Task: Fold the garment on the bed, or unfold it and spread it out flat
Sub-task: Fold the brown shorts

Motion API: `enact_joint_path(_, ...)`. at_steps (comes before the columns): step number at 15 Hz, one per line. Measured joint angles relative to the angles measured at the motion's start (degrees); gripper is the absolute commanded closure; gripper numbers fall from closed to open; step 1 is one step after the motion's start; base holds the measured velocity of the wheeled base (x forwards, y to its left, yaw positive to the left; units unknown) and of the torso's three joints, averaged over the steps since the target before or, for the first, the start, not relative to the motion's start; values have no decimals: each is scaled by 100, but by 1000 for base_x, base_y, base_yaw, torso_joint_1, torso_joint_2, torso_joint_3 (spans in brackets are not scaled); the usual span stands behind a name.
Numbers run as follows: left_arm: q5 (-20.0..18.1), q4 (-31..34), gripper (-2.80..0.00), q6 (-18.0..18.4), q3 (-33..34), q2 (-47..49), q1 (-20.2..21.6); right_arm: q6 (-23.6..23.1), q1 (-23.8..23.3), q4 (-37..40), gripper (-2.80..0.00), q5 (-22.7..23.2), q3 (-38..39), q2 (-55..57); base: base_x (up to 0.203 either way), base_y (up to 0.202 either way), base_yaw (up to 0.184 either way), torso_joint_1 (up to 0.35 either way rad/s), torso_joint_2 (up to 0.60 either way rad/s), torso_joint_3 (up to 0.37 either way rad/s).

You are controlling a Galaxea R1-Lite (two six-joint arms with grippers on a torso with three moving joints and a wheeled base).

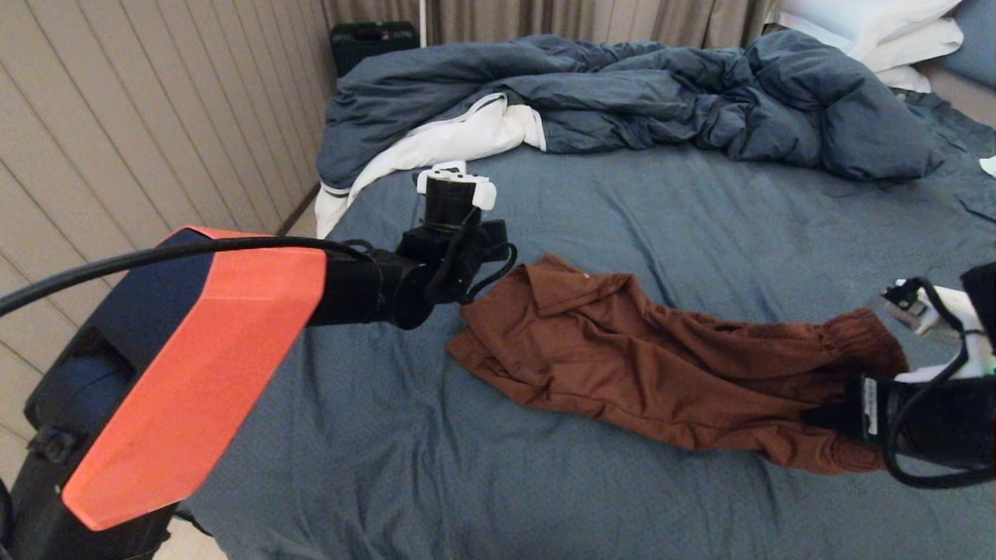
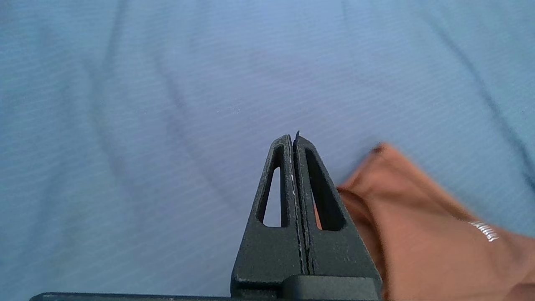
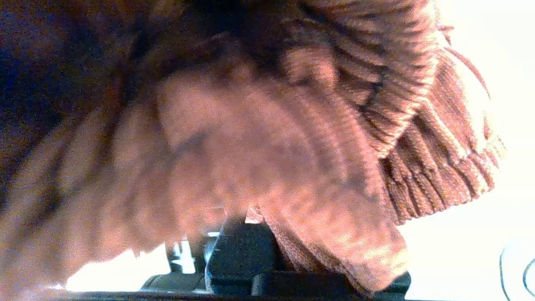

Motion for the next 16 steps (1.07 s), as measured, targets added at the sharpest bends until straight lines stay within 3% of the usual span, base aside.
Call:
enact_joint_path(3, -177, 62, 0, -228, 1174, -704, 194, 48, 380, 225, 0, 47, -660, -250, 0, 0, 0, 0, 0, 0)
enact_joint_path(6, -410, 46, 0, -454, 2217, -1516, 250, 50, 447, 1091, 0, 71, -1430, -624, 0, 0, 0, 0, 0, 0)
enact_joint_path(8, -451, 29, 0, -500, 2571, -1934, 294, 37, 447, 1774, 0, 78, -1804, -911, 0, 0, 0, 0, 0, 0)
enact_joint_path(12, -471, 29, 0, -584, 2997, -2342, 285, 25, 476, 1875, 0, 80, -1875, -1013, 0, 0, 0, 0, 0, 0)
enact_joint_path(16, -519, -199, 0, -674, 4045, -2768, 280, 0, 582, 1791, 0, 188, -2123, -452, 0, 0, 0, 0, 0, 0)
